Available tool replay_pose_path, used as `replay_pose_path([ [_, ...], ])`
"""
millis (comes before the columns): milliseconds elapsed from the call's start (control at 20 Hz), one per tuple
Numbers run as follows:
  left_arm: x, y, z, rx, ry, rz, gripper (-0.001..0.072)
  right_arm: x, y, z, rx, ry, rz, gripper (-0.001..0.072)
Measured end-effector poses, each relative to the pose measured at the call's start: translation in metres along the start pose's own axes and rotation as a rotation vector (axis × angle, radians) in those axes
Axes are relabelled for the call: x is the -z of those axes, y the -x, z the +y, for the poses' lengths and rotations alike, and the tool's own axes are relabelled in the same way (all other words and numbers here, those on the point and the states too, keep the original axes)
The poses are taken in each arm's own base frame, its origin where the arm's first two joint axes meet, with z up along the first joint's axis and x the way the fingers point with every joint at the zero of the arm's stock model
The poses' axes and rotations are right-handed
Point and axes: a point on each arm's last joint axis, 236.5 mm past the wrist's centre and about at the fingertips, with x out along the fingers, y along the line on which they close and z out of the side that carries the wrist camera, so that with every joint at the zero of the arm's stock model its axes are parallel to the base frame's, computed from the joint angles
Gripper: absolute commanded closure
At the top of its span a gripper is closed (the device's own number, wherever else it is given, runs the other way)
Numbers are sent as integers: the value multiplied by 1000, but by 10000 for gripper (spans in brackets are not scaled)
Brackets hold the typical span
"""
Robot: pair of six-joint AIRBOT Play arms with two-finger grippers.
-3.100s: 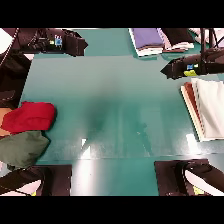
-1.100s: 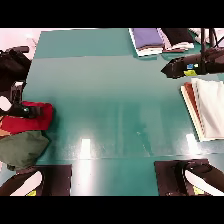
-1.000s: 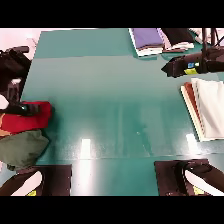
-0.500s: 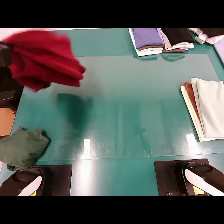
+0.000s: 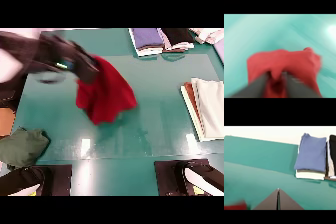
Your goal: Fold the shirts.
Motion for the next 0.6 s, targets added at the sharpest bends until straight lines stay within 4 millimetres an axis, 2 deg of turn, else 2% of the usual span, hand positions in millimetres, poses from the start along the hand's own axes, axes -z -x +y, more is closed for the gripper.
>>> replay_pose_path([
  [100,16,-38,-28,78,-9,71,98,6,-5,-2,-1,-4,28,697],
  [150,22,-49,-29,83,-4,92,98,9,-7,-3,0,-6,42,697],
  [200,28,-58,-21,72,10,110,98,13,-10,-4,0,-9,59,697],
  [250,36,-65,-5,50,42,134,98,17,-14,-5,-2,-11,77,696],
  [350,54,-71,51,-37,143,170,98,24,-21,-7,-3,-16,111,697],
  [500,111,-74,136,-138,376,254,98,34,-31,-10,-5,-24,154,697],
  [600,160,-83,162,-135,528,327,98,41,-39,-12,-7,-29,183,697],
])
